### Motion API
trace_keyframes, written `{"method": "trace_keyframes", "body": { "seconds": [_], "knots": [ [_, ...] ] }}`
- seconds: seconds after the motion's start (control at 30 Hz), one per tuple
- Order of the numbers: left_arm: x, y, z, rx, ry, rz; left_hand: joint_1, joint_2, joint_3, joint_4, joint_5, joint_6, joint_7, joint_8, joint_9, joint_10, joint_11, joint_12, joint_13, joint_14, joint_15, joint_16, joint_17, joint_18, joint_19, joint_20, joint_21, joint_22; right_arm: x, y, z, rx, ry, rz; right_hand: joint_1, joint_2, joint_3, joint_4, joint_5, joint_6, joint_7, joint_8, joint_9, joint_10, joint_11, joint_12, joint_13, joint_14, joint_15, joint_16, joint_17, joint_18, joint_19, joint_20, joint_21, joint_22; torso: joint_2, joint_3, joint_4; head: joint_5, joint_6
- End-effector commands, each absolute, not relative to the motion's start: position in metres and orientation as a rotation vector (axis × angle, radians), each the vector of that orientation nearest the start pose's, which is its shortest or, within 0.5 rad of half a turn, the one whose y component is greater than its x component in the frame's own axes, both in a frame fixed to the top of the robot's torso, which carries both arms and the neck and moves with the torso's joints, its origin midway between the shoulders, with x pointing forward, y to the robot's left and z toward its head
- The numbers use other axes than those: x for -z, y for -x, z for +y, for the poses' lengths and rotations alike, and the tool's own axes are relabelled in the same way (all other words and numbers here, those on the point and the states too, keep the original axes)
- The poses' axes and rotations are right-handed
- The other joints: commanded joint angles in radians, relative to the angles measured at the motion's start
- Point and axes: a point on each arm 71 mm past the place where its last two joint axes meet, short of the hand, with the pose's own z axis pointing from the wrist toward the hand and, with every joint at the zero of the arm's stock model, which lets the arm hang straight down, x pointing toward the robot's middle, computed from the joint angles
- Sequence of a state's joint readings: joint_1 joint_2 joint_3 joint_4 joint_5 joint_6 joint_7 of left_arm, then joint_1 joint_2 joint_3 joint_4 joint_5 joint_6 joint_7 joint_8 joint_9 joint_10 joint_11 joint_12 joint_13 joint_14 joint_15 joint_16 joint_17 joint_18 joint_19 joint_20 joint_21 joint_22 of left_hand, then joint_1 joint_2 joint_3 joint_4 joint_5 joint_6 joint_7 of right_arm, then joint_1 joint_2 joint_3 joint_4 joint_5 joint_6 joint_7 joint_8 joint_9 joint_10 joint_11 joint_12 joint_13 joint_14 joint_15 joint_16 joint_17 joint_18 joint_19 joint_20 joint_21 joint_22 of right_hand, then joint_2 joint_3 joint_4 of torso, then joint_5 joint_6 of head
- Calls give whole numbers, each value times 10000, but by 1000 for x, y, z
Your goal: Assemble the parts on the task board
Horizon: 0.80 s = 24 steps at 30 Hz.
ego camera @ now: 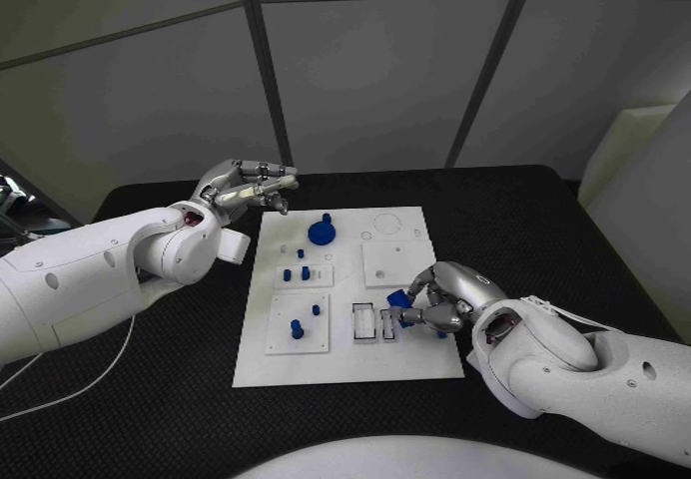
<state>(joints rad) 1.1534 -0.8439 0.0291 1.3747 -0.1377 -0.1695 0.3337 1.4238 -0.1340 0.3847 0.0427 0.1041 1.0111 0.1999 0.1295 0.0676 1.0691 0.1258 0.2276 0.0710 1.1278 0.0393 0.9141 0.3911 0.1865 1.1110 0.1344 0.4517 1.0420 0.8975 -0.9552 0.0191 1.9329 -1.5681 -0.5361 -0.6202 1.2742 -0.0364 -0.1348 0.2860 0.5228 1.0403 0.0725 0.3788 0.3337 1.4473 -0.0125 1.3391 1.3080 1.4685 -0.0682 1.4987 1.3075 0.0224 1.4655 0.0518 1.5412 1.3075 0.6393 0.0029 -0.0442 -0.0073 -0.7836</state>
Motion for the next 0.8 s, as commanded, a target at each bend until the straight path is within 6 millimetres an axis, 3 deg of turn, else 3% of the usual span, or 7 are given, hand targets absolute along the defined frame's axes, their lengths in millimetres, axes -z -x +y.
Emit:
{"method": "trace_keyframes", "body": {
  "seconds": [0.03, 0.23, 0.8],
  "knots": [
    [187, -512, 246, 15146, 10299, 14795, -9, 54, -46, 14, 1, -34, -35, 64, 13, -56, -11, 47, 7, -38, 19, -19, -14, -49, -16, 29, -46, -13, 237, -361, -165, -6429, -3222, 17530, 7, 79, -15, 35, 86, 64, -146, 88, 290, 67, -28, 60, 415, 789, -67, 64, 1381, -119, 754, -101, 36, 2276, 10, -2, 1, 35, 18],
    [187, -511, 246, 15173, 10294, 14825, -9, 54, -46, 14, 1, -34, -35, 64, 13, -56, -11, 47, 7, -38, 19, -19, -14, -49, -16, 29, -46, -13, 243, -363, -152, -6719, -3001, 18090, -100, 133, -83, 51, 73, 105, -175, 156, 383, 97, -56, 65, 445, 795, -90, 80, 1409, -124, 768, -123, 47, 2293, 13, -7, 13, 61, 34],
    [186, -511, 243, 15224, 10265, 14806, -14, 64, -54, 15, 5, -52, -32, 69, 11, -84, -7, 56, 4, -49, 22, -22, -23, -49, -19, 30, -55, -20, 256, -371, -132, -6369, -2665, 19037, -869, 374, -638, 49, -792, 438, -435, 669, 1114, 302, -273, 171, 680, 804, -273, 111, 1470, -129, 784, -293, 60, 2318, 29, 3, 4, 131, 16]
  ]
}}
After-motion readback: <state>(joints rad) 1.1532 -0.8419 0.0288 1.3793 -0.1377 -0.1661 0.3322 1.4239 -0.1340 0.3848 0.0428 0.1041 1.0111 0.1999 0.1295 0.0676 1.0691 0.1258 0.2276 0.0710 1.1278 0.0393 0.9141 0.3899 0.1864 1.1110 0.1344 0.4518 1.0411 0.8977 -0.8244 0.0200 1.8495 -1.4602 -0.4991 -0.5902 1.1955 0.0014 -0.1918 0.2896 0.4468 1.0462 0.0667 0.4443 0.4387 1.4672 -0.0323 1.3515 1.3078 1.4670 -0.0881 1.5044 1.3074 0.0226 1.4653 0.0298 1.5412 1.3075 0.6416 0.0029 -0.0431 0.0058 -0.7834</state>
